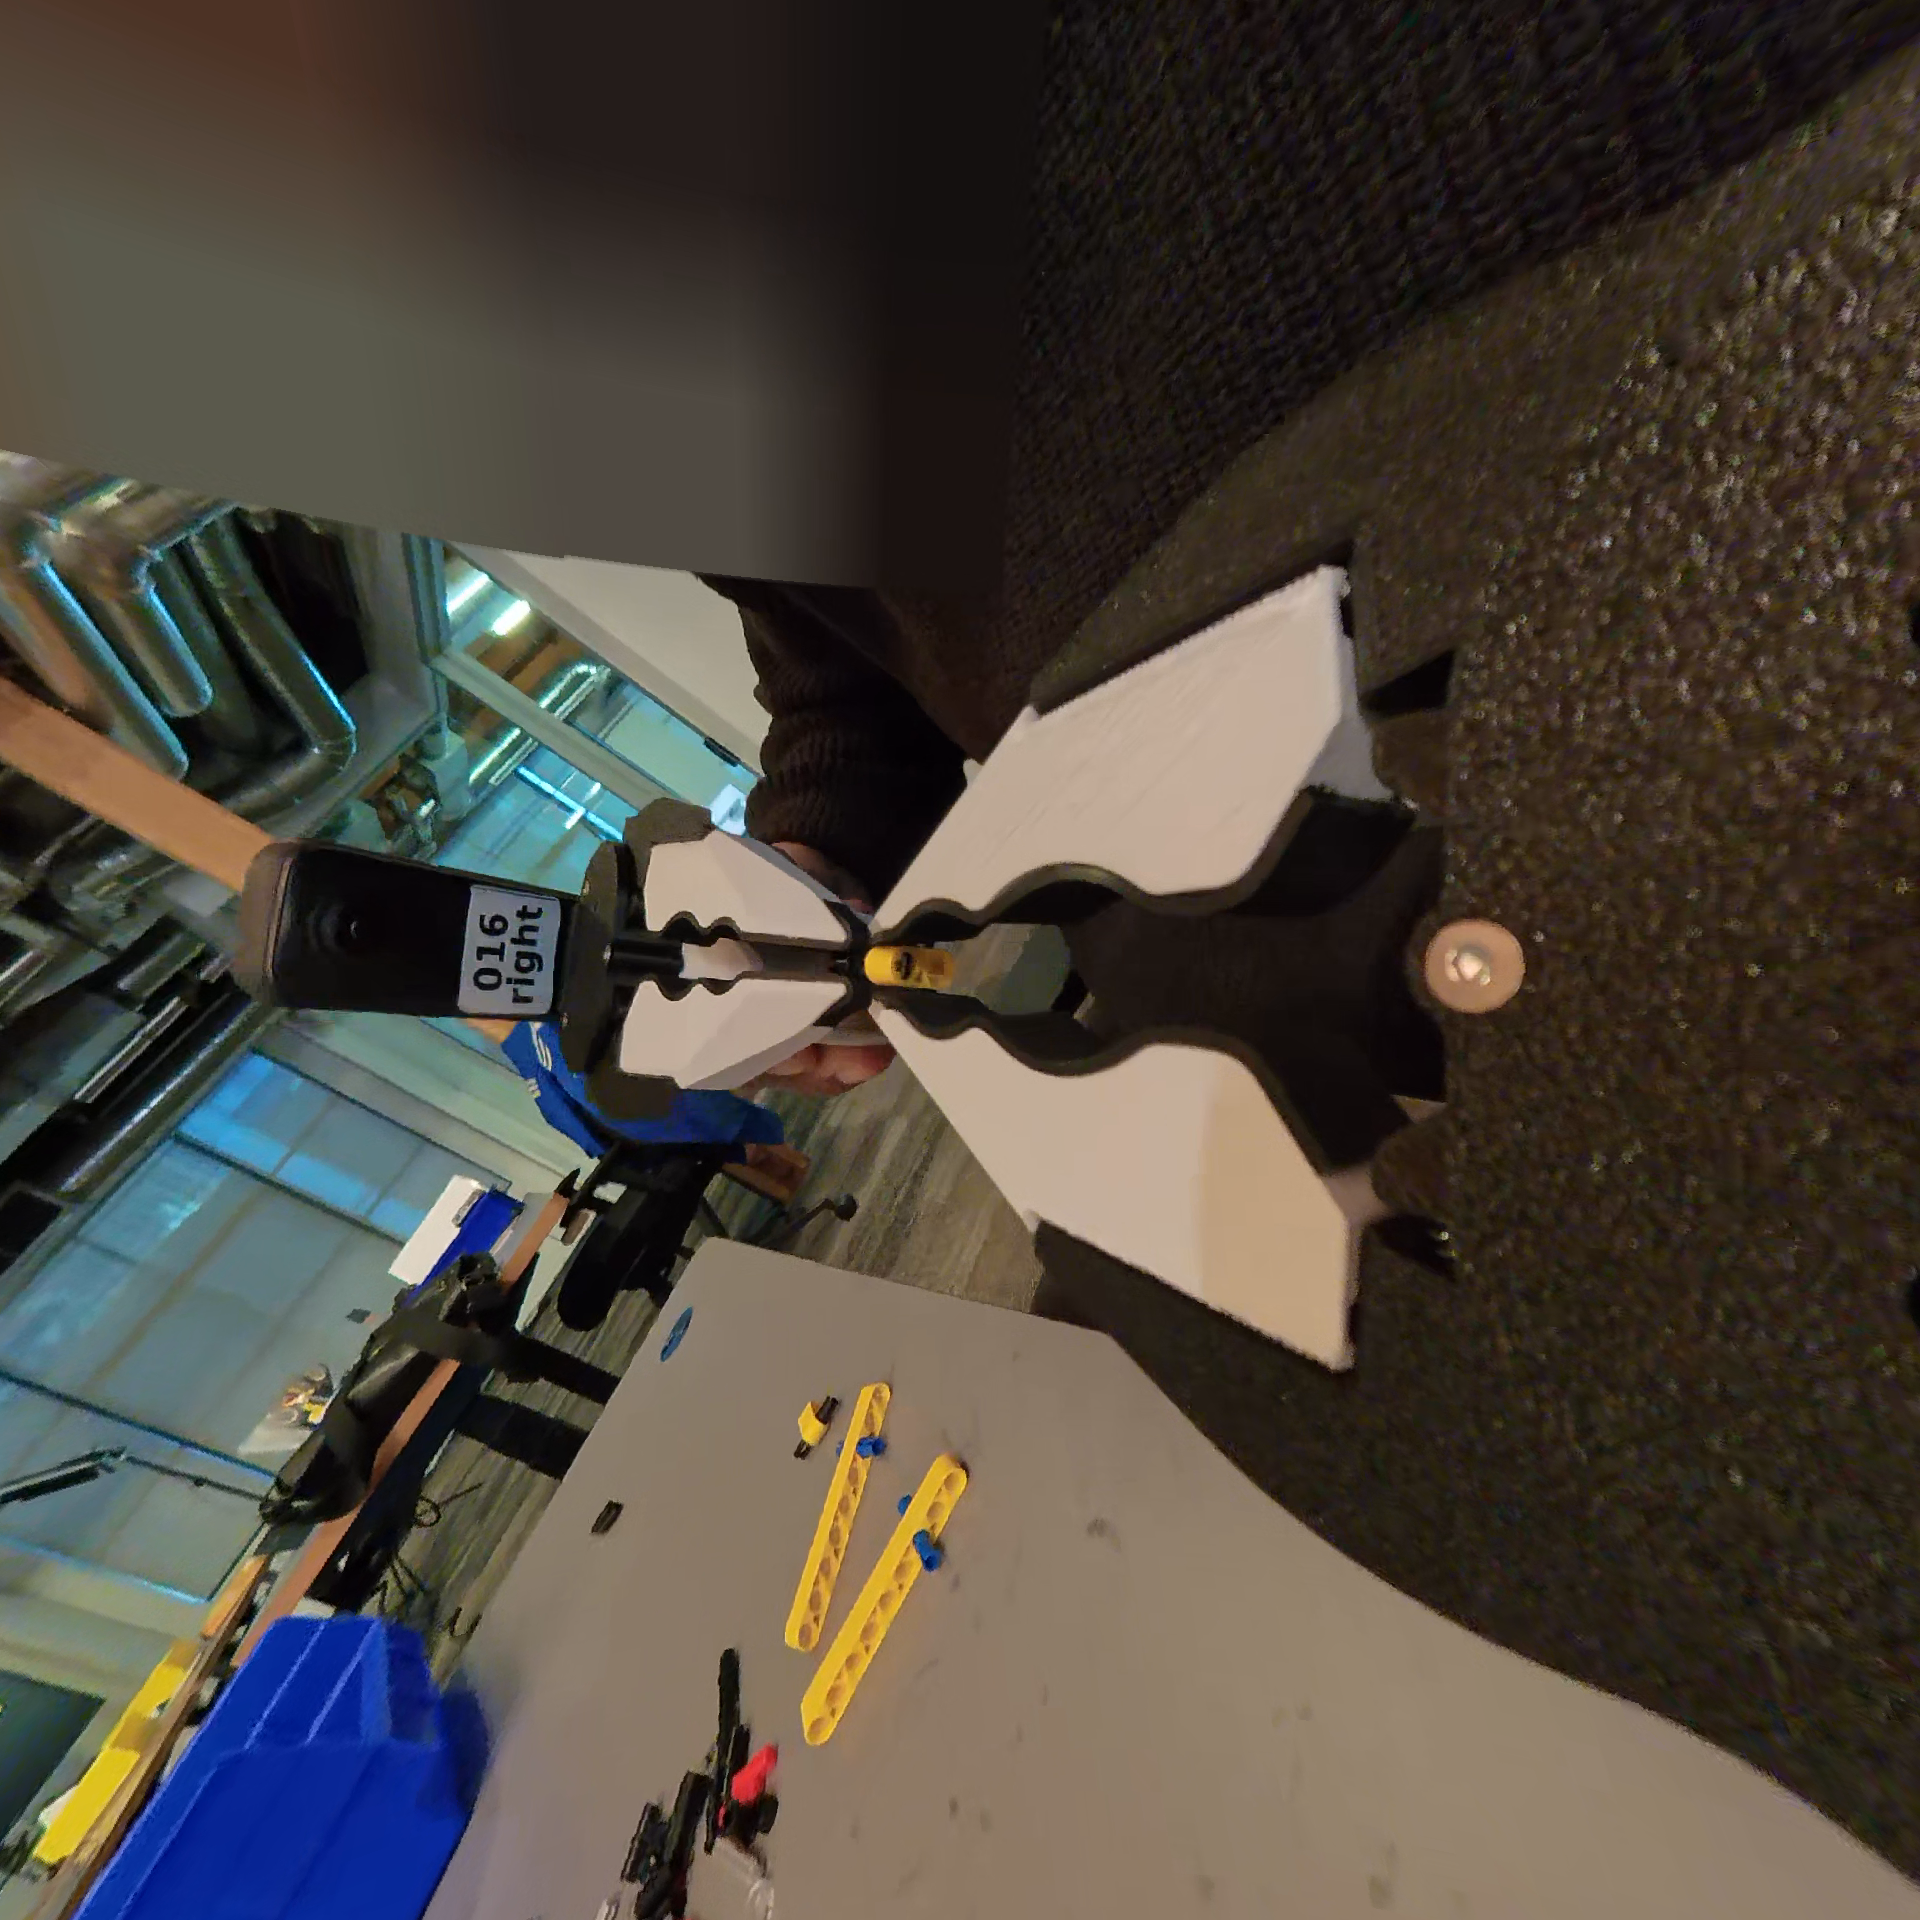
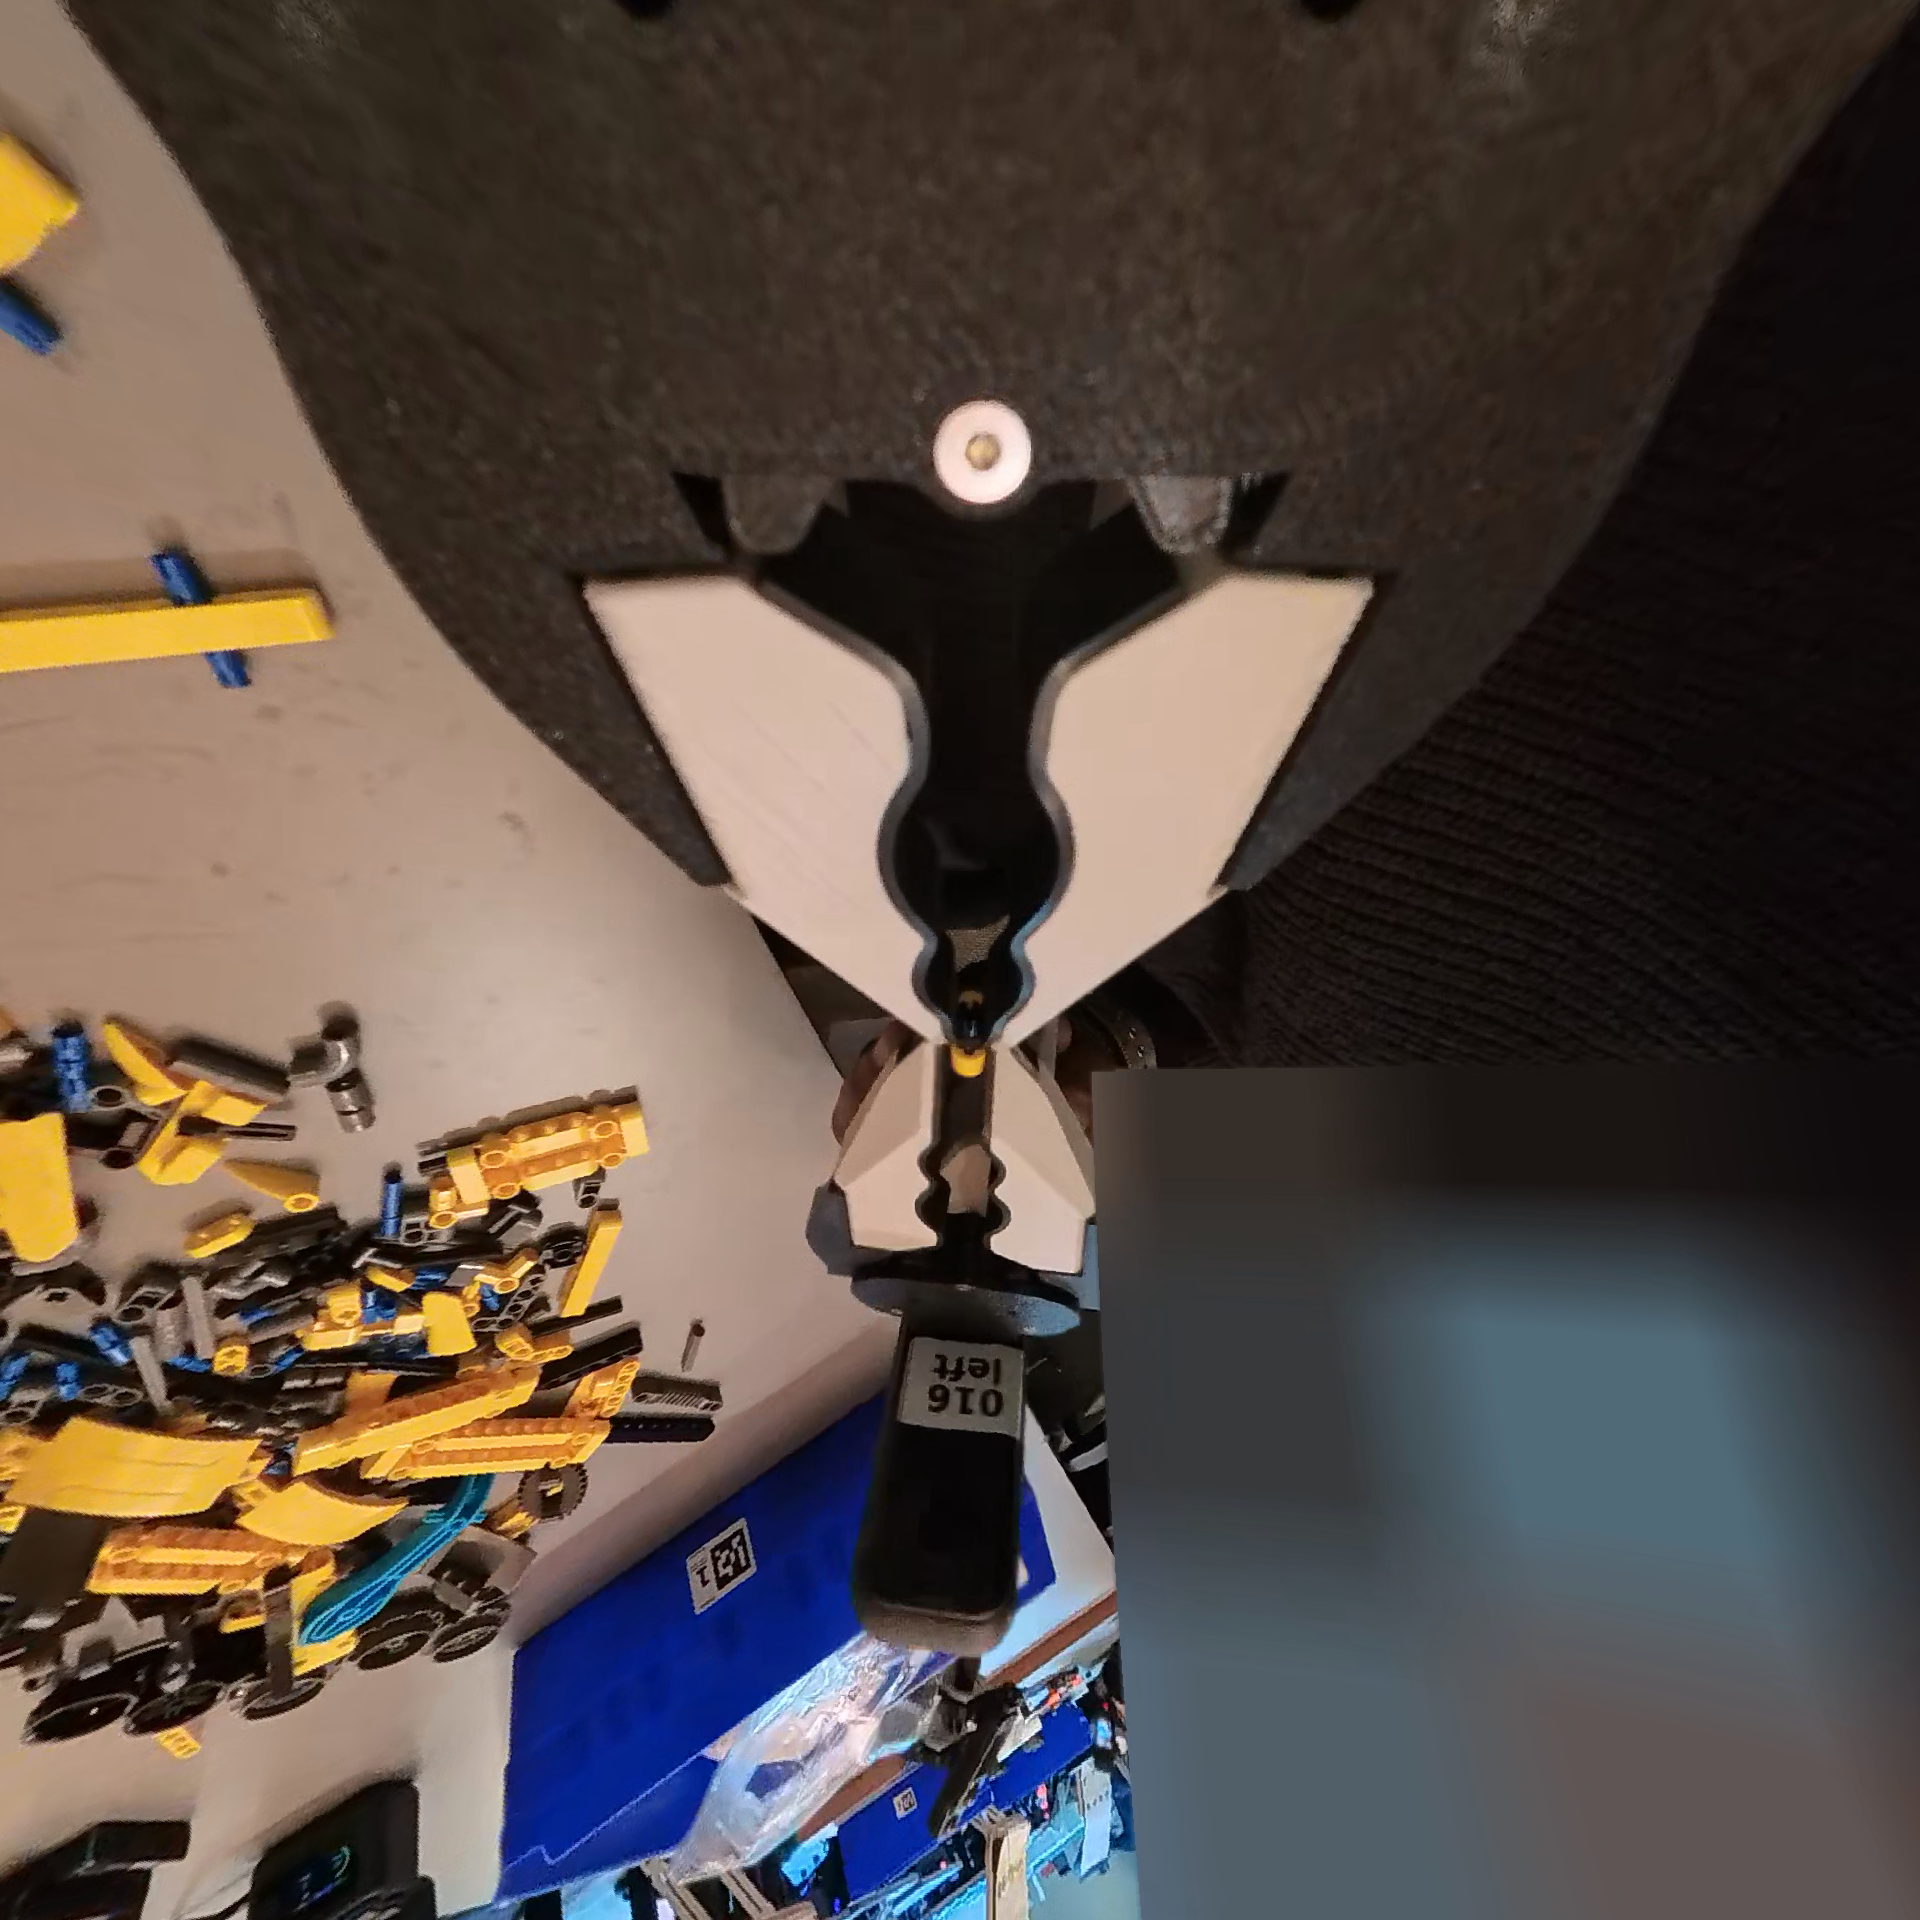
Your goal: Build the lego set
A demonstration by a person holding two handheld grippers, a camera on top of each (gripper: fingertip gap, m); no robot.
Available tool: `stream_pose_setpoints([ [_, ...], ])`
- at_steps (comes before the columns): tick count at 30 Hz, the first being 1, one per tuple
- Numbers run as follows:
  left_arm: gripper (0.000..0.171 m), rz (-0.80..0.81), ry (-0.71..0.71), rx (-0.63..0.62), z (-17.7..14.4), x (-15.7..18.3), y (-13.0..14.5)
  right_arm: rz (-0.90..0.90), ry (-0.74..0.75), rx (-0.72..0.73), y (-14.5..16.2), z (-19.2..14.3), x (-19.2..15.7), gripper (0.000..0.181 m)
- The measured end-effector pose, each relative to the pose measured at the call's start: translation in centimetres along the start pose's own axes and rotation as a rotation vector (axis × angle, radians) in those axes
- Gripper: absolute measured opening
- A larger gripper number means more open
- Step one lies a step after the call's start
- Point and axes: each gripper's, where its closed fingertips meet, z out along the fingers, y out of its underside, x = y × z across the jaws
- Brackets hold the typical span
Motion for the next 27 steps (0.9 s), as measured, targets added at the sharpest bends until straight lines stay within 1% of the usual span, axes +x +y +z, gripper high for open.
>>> stream_pose_setpoints([
  [4,0.007,-0.032,0.037,0.013,-0.1,0.2,-0.1,-0.001,0.000,0.003,0.0,-0.2,-0.2,0.003],
  [13,0.007,-0.036,0.057,-0.026,-0.1,0.1,0.6,0.005,-0.003,0.001,0.7,-0.1,-0.2,0.003],
  [18,0.008,-0.087,0.071,-0.018,-0.3,-0.2,0.6,0.017,-0.006,0.005,0.5,-0.4,0.1,0.003],
  [27,0.007,-0.094,0.073,-0.025,-0.3,-0.5,0.9,0.056,-0.018,0.008,0.9,-0.3,0.5,0.004],
])
